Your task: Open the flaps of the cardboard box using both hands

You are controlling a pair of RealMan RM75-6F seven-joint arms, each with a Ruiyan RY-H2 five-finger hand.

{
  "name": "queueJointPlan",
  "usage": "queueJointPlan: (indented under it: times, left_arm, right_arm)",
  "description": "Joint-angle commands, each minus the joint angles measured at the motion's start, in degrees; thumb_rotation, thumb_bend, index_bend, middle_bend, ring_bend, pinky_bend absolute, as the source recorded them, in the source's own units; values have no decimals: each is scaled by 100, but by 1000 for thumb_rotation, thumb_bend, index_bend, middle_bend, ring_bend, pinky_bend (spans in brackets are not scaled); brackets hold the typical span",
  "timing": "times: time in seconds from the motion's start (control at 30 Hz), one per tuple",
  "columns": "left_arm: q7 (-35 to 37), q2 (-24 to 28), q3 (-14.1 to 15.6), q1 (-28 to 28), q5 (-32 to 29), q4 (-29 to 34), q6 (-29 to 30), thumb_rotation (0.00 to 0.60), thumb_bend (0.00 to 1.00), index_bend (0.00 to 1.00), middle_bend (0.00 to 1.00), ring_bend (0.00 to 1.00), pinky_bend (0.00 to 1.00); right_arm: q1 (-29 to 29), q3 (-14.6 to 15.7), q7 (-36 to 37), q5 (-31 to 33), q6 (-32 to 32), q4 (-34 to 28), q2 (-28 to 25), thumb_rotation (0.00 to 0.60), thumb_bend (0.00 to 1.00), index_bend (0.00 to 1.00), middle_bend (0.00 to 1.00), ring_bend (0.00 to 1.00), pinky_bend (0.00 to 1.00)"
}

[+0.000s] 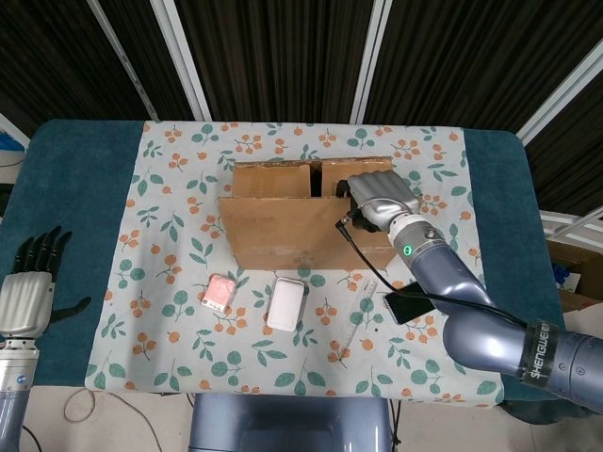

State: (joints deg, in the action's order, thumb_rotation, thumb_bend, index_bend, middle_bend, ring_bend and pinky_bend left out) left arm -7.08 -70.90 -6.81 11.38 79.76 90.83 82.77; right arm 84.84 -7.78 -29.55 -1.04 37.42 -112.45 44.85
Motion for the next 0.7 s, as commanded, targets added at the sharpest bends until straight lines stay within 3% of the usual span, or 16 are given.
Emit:
queueJointPlan:
  times: [0.03, 0.7]
  left_arm:
    - [4, 0, 1, 0, 3, 0, -2, 600, 28, 0, 0, 0, 0]
    - [35, -4, 25, -17, 89, 10, 32, 600, 29, 0, 0, 0, 0]
  right_arm:
    - [169, 102, -82, 166, -67, -224, -164, 600, 1000, 400, 420, 463, 496]
    - [425, 268, 8, 290, -231, -1411, -1051, 600, 1000, 378, 417, 463, 502]
